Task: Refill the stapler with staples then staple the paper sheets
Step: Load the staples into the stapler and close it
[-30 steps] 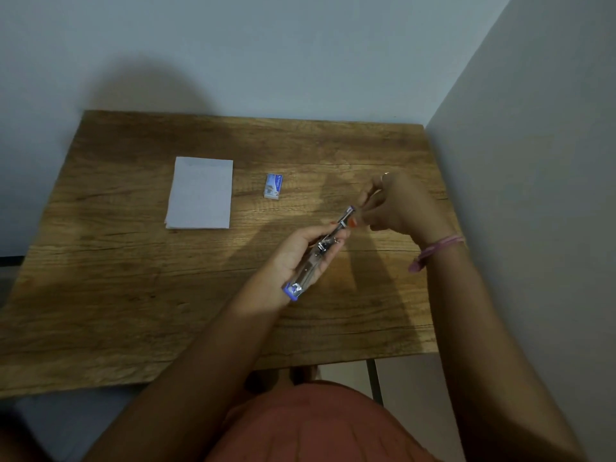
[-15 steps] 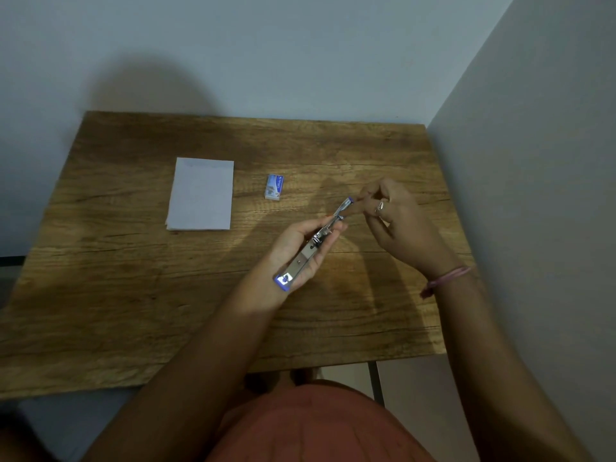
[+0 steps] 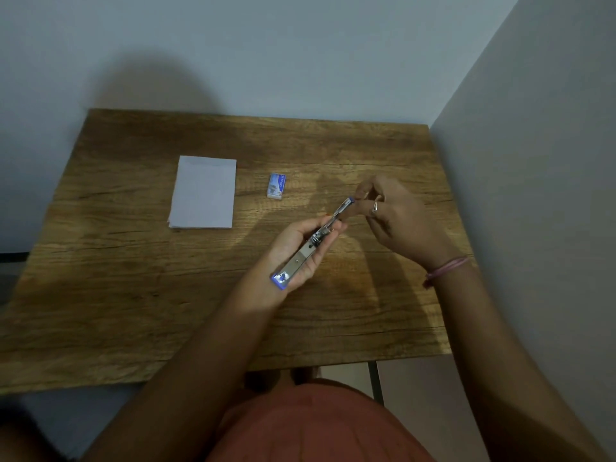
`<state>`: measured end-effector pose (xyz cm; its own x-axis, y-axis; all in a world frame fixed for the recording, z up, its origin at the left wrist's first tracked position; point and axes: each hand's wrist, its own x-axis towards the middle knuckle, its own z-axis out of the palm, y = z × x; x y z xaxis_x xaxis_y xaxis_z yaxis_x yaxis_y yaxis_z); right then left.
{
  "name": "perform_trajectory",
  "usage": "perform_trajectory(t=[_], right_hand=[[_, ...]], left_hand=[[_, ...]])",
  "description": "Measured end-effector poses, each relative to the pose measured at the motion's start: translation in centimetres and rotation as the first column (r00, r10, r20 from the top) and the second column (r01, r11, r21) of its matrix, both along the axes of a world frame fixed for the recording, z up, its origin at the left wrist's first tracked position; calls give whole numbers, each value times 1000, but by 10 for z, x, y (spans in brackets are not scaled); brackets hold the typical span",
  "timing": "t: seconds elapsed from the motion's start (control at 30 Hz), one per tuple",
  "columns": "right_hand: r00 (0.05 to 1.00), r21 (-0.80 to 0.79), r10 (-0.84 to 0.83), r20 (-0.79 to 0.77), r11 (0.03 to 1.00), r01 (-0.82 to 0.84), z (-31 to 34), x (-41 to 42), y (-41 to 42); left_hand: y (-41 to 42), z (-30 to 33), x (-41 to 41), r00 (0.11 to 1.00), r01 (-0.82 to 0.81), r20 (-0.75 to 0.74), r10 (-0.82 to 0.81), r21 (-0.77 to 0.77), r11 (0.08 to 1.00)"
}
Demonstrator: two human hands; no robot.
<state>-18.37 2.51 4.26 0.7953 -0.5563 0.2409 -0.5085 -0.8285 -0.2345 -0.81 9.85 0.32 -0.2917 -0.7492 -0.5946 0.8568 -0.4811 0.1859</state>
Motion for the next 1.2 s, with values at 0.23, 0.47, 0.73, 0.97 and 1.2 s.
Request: perform_trajectory(t=[0.23,0.47,0.73,0.97,1.2], right_hand=[[999,-25,-19,39,999,20,-2,-7,-6],[969,52,-120,215,992,112,-13,-13,-13],[638,889,-691,340,458,22,-30,2,20],[696,942,-644,316,300,-150,-52,26,46],[569,919,-723,392,333,-210,-58,36,41]], left_hand=[[1,2,0,999,36,-14,-36,-6,999],[1,4,-3,999,48,-9,-48,8,999],[2,7,-5,1000,25,13,-25,-24,999],[0,8,-12,991,6,133,-2,-31,999],[1,4,-16,998,-55,42,56,-17,998]])
